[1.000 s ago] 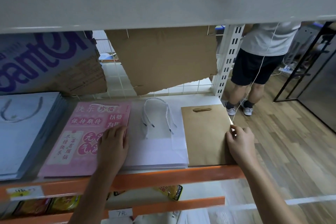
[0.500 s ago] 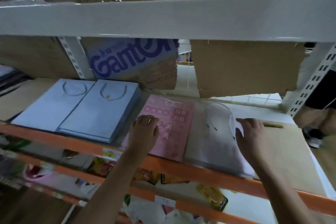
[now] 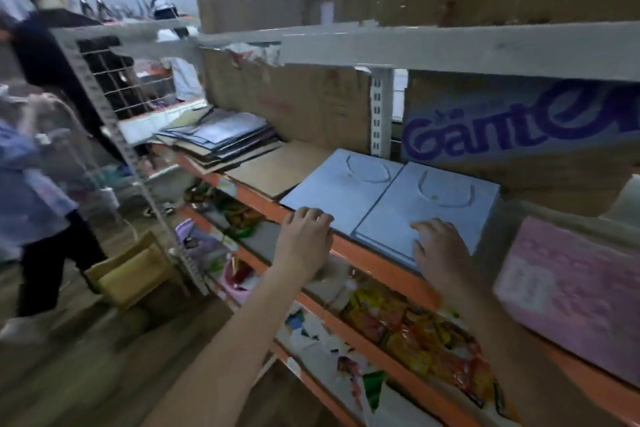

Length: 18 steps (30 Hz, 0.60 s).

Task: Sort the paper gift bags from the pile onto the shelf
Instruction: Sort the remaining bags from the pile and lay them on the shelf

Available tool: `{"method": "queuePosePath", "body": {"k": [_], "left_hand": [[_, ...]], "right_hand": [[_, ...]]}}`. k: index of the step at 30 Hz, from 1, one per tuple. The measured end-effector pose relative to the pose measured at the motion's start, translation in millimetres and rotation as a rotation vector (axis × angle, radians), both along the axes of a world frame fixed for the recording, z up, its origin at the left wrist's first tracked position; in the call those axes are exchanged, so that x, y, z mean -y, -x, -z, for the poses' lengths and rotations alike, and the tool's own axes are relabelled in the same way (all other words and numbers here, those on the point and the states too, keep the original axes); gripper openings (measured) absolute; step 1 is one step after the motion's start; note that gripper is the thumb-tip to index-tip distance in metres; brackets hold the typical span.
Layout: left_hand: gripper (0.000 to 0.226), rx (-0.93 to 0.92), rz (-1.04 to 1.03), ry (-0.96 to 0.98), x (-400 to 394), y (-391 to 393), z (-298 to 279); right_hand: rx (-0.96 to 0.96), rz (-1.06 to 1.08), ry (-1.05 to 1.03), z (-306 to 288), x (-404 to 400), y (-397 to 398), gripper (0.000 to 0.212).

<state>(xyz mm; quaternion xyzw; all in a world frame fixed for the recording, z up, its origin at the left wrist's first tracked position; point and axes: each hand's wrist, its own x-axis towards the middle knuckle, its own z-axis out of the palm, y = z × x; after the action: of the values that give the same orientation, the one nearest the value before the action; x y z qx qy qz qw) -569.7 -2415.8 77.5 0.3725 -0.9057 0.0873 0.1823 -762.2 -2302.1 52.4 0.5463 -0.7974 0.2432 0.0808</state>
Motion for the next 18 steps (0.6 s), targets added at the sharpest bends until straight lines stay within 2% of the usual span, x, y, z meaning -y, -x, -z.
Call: {"method": "queuePosePath", "body": {"k": [5, 8, 15, 18], "left_hand": [[0.021, -0.021, -0.166, 0.008, 67, -82, 5], [0.014, 0.013, -0.251, 0.019, 111, -126, 18], [0.029, 0.03, -0.349, -0.022, 232, -190, 28], [0.031, -0.022, -0.371, -0.026, 298, -207, 27]], "right_hand": [[0.008, -0.214, 0.044, 2, 102, -65, 0.025], [0.011, -0.296, 0.0, 5, 161, -101, 0.024], [-0.013, -0.411, -0.025, 10, 314, -151, 0.03], [0.044, -0.395, -0.052, 1, 383, -160, 0.033]]}}
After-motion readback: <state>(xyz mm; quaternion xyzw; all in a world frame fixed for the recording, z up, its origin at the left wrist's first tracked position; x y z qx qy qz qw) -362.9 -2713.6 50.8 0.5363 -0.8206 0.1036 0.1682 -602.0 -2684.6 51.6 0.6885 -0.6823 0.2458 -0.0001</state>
